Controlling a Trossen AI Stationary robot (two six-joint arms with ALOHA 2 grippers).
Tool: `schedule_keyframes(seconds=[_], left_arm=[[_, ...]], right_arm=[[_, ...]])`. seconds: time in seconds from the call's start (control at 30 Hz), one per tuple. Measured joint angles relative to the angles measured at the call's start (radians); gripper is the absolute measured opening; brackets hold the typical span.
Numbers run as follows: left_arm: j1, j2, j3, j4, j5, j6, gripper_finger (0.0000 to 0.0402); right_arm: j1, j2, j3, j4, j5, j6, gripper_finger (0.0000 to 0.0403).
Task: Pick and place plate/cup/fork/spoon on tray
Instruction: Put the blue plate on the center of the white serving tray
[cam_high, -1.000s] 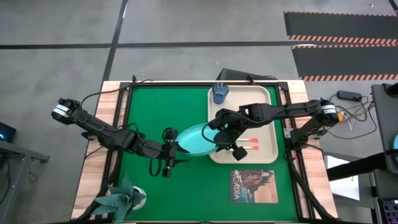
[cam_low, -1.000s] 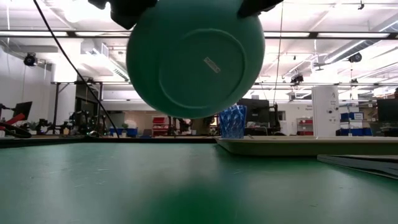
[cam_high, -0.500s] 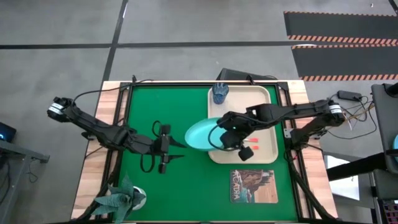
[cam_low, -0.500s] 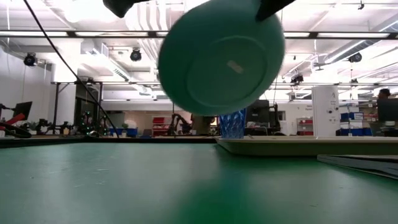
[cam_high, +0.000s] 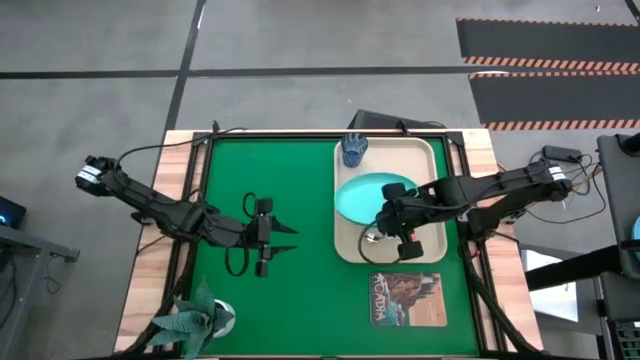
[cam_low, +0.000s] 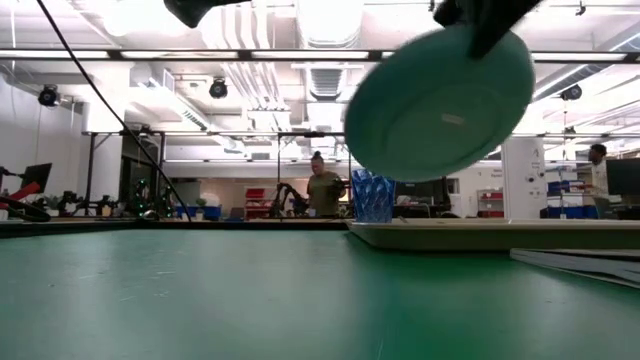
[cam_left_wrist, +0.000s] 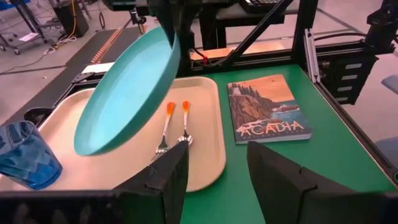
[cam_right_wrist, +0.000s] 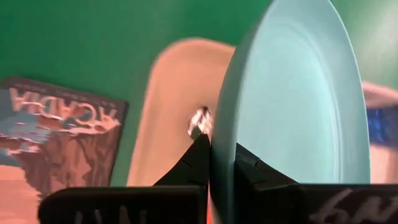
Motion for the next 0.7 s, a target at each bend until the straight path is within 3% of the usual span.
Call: schedule_keyframes(seconds=[0.3,0.7], left_arm=[[0.001,0.000,0.000,0.000,0.000,0.000,0.0149],[0.000,0.001,0.000,0.001,0.000,-0.001,0.0149]], right_arm=[[0.000,-0.069,-0.161,0.001,0.145,0.137,0.0013],[0.000,-0.067,-0.370,0.094,0.361,0.262,0.0013]])
